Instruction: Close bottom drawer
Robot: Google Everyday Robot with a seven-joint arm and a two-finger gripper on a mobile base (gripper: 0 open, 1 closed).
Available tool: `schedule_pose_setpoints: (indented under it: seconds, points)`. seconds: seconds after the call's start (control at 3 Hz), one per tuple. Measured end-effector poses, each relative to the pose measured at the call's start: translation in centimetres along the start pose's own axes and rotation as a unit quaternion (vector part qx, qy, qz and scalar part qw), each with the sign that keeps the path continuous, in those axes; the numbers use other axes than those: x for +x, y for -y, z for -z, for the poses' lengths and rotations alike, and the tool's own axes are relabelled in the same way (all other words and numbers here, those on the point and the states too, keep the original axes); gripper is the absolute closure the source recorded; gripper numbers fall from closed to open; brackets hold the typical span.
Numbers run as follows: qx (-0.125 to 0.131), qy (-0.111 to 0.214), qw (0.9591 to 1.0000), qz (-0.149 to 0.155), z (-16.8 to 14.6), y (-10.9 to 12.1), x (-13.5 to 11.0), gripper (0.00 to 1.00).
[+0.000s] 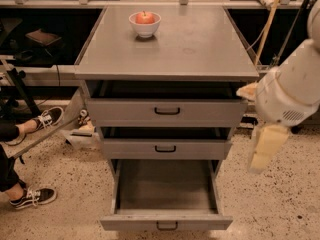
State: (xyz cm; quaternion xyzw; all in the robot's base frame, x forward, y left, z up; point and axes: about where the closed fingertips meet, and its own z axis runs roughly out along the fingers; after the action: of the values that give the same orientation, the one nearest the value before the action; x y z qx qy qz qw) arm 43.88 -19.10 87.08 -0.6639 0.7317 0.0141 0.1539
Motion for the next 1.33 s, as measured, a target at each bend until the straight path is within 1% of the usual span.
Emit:
schedule_pose_setpoints:
  seconds: [0.33, 0.67, 1.0, 1.33]
  points:
    - [-0.040, 0.026, 0.9982, 0.036, -9.4, -2.7, 0.2, 0.00]
    - [-0.089, 0.045, 0.9936, 0.053, -19.8, -6.6, 0.8, 0.00]
    - [-0.146, 0.060, 0.9865, 0.043, -29.0, -11.5, 2.8, 0.00]
    - [-0.194, 0.062, 0.9786, 0.027, -36.6, -16.6, 5.5, 0.00]
